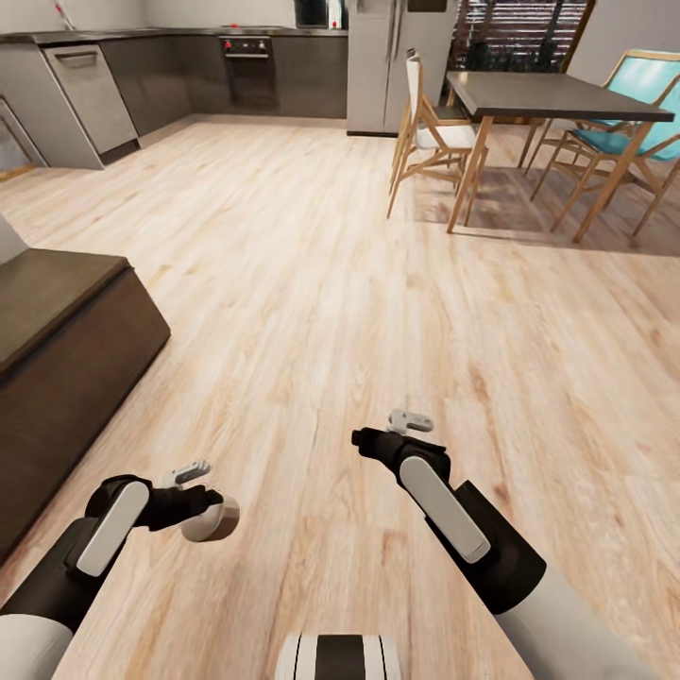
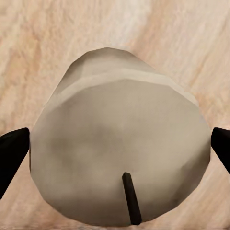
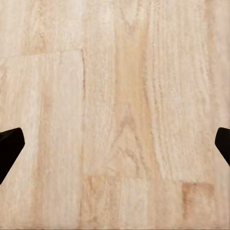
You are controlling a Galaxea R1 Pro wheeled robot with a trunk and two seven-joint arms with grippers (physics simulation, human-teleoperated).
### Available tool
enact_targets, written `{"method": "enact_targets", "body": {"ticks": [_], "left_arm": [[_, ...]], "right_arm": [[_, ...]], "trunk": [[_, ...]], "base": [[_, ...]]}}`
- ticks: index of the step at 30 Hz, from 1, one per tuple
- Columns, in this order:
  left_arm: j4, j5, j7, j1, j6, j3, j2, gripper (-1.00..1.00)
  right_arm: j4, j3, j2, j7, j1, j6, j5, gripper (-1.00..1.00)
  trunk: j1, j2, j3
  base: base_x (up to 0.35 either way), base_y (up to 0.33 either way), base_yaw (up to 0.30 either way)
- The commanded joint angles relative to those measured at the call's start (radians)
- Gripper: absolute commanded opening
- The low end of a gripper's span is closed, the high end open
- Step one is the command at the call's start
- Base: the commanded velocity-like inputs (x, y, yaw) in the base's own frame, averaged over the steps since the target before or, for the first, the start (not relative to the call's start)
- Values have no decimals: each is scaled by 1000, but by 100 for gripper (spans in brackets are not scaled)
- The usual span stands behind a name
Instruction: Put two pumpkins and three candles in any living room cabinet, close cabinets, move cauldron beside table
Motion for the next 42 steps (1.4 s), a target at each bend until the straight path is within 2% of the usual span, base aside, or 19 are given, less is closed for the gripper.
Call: {"method": "enact_targets", "body": {"ticks": [1,6,13,16,17,19,21,31,42], "left_arm": [[-1,10,11,0,1,-3,1,-100],[-1,6,12,0,0,-4,-2,-100],[-3,6,14,0,0,-13,-5,-100],[-8,5,44,0,-1,-39,-7,-100],[-19,5,75,0,-1,-54,-8,-100],[-36,7,119,0,-2,-66,-11,-100],[-42,8,137,0,-2,-70,-13,-100],[-46,7,147,1,-2,-74,-13,-100],[-46,7,149,1,-2,-75,-14,-100]], "right_arm": [[-1,2,-1,-8,-1,3,-7,100],[1,3,0,-8,-1,4,-7,100],[3,4,1,-7,-1,3,-7,100],[3,4,1,-7,-1,3,-6,100],[3,4,1,-7,-1,3,-6,100],[3,5,1,-7,-1,3,-6,100],[2,5,1,-7,-1,4,-6,100],[2,7,3,-7,-1,5,-6,100],[2,7,5,-7,-1,5,-6,100]], "trunk": [[-1,0,3],[-3,1,18],[-3,1,12],[-3,1,9],[-3,1,8],[-3,1,7],[-3,1,5],[-3,1,-4],[-3,1,-14]], "base": [[-319,0,176],[-328,0,222],[-329,0,242],[-318,-6,244],[-318,-61,244],[-315,-92,244],[-303,-139,244],[-266,-188,244],[-9,-142,244]]}}
